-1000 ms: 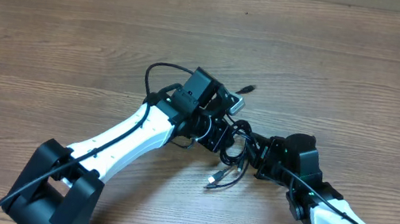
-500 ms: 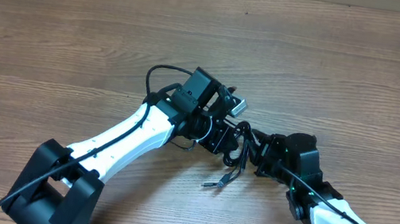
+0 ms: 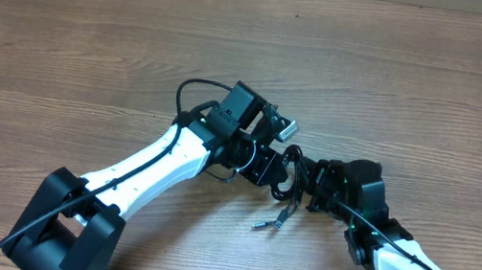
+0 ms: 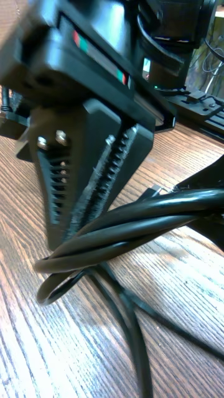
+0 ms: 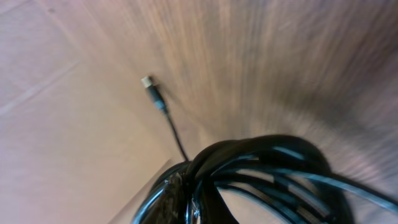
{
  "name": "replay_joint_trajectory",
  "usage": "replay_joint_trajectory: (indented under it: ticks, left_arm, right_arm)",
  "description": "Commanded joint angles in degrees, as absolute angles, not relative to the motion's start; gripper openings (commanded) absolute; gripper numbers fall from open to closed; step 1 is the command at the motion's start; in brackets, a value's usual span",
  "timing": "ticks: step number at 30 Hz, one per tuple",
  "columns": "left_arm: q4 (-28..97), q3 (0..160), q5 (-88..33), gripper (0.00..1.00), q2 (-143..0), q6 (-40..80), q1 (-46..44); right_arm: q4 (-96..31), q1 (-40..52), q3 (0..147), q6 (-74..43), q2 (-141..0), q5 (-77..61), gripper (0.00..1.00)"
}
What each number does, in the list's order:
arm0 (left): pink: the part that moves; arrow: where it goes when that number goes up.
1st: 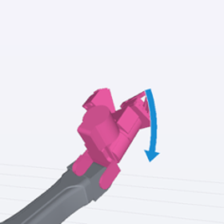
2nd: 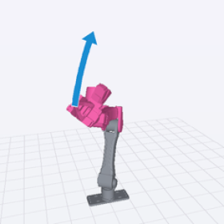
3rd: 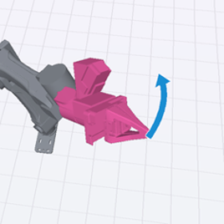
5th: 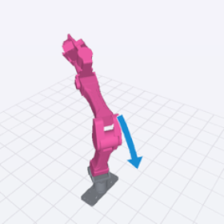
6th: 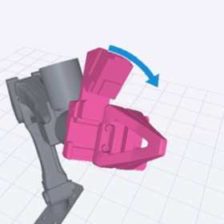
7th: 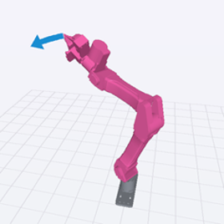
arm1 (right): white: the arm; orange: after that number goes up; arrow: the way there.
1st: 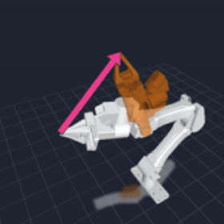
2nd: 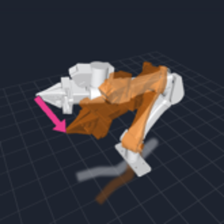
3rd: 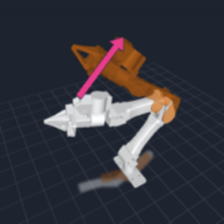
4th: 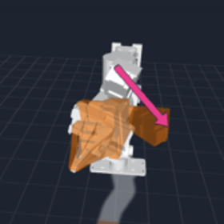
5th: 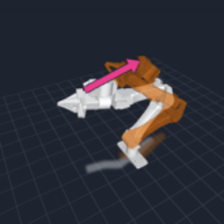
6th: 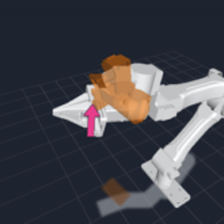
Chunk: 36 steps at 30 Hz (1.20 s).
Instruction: Untangle cables
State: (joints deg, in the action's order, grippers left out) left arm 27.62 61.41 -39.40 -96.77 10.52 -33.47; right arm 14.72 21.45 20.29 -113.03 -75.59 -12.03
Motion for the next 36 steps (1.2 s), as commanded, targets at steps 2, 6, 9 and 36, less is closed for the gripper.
replay_joint_trajectory:
  ticks: [2, 6, 9, 36]
  left_arm:
    - [26.5, 61.2, -39.0, 0.04, -96.9, 8.6, -31.5]
    - [25.1, 61.2, -32.8, 0.04, -96.9, 11.0, -29.2]
    - [24.3, 61.2, -26.9, 0.04, -96.9, 10.9, -28.9]
    - [23.7, 61.2, -22.1, 0.04, -104.5, 17.2, -28.6]
  right_arm:
    - [10.0, 21.2, 20.6, -101.2, -75.9, -10.3, 0.04]
    - [12.2, 20.4, 20.7, -89.8, -75.9, -12.6, 0.04]
    - [14.2, 18.5, 20.7, -83.9, -75.9, -17.2, 0.04]
    - [26.7, -11.4, 20.7, -76.0, -75.9, -55.2, 0.11]
